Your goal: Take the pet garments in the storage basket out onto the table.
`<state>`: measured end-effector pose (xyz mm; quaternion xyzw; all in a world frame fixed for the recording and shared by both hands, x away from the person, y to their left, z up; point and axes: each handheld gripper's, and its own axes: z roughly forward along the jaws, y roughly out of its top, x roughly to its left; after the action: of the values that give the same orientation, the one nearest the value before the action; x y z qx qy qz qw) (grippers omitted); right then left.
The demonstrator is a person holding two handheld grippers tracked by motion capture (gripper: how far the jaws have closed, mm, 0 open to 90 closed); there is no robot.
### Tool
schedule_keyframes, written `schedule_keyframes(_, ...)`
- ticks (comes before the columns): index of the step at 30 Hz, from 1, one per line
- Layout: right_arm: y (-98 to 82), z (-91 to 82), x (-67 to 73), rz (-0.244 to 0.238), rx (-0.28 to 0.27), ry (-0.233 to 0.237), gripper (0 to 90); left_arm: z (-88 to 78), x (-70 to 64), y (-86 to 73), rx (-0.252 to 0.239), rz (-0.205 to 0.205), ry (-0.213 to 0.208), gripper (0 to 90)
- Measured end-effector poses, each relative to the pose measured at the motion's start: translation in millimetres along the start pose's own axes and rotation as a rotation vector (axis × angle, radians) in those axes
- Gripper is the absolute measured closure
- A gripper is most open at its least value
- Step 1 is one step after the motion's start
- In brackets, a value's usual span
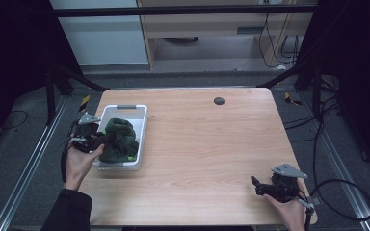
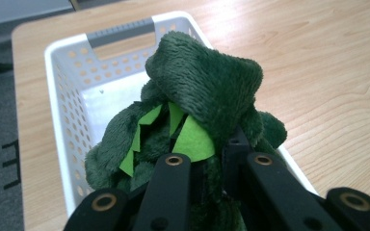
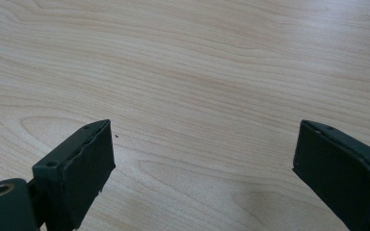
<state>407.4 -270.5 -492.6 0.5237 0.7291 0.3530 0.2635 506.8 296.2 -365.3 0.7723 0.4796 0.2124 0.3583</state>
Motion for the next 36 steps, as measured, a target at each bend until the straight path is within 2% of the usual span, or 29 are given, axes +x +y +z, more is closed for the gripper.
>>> schedule_keyframes(5,0.1,-0.3,0.1,-0.004,-0.002,-0.001,7.2,-11.5,0.3,7.7,-0.026,0.006,0.005,84.3)
schedule_keyframes(20,0.6,-1.6,0.1,0.003,-0.004,0.0,7.1,-33.1,-8.7,22.9,-0.048,0.048,-0.006,84.3)
schedule_keyframes(29,0.7,-2.0,-0.3,0.001,-0.008,-0.003,7.1,-56.1,-20.1,34.3,-0.064,0.098,-0.031,84.3)
schedule_keyframes(36,1.0,-2.7,-0.8,-0.001,-0.012,-0.006,7.0,-66.1,-30.8,40.6,-0.062,0.136,-0.057,84.3)
